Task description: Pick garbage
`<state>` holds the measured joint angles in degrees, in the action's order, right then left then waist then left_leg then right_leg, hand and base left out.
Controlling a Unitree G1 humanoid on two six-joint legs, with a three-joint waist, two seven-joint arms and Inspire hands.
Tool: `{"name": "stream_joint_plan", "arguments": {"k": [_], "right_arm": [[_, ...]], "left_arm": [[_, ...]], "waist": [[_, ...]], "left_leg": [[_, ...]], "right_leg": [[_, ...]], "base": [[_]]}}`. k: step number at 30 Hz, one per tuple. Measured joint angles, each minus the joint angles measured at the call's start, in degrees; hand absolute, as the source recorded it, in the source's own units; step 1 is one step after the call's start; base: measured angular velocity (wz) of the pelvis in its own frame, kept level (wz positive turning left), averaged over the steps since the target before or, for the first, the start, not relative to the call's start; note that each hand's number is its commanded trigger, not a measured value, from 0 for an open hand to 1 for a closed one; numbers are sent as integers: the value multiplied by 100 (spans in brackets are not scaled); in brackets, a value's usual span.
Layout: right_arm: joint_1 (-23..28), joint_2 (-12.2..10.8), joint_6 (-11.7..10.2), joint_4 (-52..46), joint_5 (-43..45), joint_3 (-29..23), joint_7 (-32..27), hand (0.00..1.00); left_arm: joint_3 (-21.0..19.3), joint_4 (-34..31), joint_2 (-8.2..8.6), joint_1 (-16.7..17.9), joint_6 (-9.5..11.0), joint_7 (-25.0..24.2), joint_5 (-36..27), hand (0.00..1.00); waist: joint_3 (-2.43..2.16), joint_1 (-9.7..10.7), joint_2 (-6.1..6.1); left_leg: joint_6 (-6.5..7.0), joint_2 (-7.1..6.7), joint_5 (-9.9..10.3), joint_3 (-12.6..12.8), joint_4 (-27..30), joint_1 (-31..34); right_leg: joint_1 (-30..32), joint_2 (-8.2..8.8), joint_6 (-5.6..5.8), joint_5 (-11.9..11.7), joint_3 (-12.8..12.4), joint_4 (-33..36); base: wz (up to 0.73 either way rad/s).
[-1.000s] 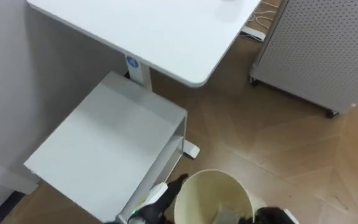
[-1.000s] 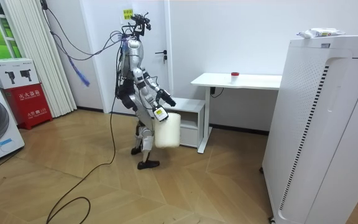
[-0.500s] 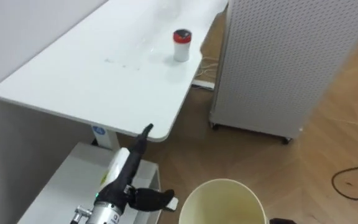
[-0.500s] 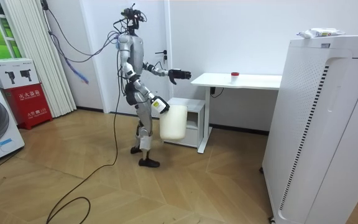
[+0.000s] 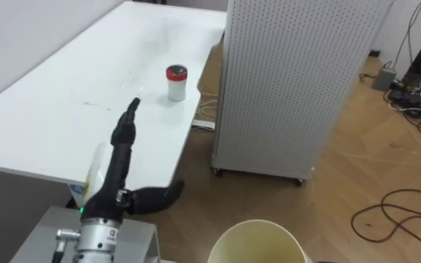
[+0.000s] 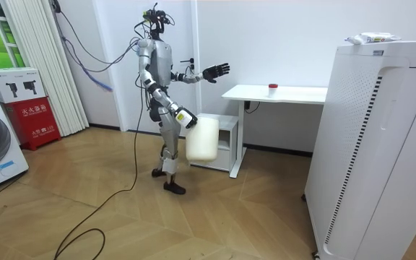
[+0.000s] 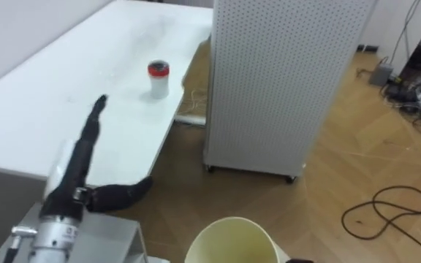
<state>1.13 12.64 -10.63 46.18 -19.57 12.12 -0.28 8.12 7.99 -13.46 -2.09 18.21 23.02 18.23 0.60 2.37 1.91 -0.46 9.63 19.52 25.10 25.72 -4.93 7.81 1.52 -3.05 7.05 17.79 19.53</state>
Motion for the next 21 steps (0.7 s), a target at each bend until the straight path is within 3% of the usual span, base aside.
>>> {"name": "stream_joint_plan", "arguments": {"k": [3, 4, 5, 6, 7, 8, 10, 11, 17, 21], "right_arm": [[34, 57, 1, -123, 207, 0, -21, 100], [32, 63, 1, -159, 339, -1, -16, 100], [31, 81, 1, -162, 372, -10, -22, 100], [30, 82, 1, -162, 372, -40, -31, 100], [32, 98, 2, -171, 370, -103, -32, 100], [69, 86, 22, -186, 378, -138, -46, 100], [162, 84, 22, -286, 409, -221, -11, 100], [243, 94, 22, -377, 412, -276, -1, 100], [313, 93, 28, -414, 600, -285, 56, 100], [314, 90, 30, -430, 662, -286, 104, 100]], "left_arm": [[-32, -13, 0, 14, 11, 106, -57, 0], [-65, -13, 7, 45, 13, 147, -59, 0], [-58, -13, 25, 45, 45, 178, -61, 0], [-55, -14, 32, 36, 97, 195, -58, 0], [-52, -17, 60, 36, 202, 273, -54, 0], [-65, -23, 66, 52, 221, 345, -43, 0], [-158, -29, 62, 12, 221, 426, -13, 0], [-198, -44, 59, 12, 221, 476, -13, 0], [-257, -245, 59, 51, 221, 543, -16, 0], [-257, -246, 60, 75, 209, 528, -19, 0]], "waist": [[19, -132, -21], [29, -167, -7], [36, -166, 4], [44, -168, 16], [40, -179, 3], [28, -298, 5], [12, -252, -12], [-14, -254, -49], [-61, -274, -159], [-67, -284, -211]], "left_leg": [[-176, 43, -118, -466, 557, 217], [-187, 3, -149, -746, 765, 351], [-154, -165, -88, -1059, 346, 437], [-171, -245, -99, -1149, 82, 515], [-243, -348, -235, -1306, -440, 694], [-97, -378, -461, -1312, -481, 719], [-53, -440, -457, -1353, -627, 629], [-50, -456, -459, -1353, -665, 604], [-57, -515, -474, -1438, -895, 306], [-57, -525, -474, -1439, -1007, 204]], "right_leg": [[-89, -78, -68, 41, -186, -94], [-148, -68, -88, 50, -333, -103], [-174, -62, -76, 60, -572, -109], [-159, -58, -59, 71, -690, -106], [-78, -56, -18, 109, -823, -58], [-50, -61, 16, 128, -943, -10], [-84, -73, 48, 143, -882, -32], [-128, -83, 67, 127, -879, -99], [-397, -146, 94, 106, -944, -379], [-453, -160, 107, 108, -978, -398]], "base": [[-25], [-7], [0], [0], [-28], [-33], [-12], [3], [-4], [-6]]}}
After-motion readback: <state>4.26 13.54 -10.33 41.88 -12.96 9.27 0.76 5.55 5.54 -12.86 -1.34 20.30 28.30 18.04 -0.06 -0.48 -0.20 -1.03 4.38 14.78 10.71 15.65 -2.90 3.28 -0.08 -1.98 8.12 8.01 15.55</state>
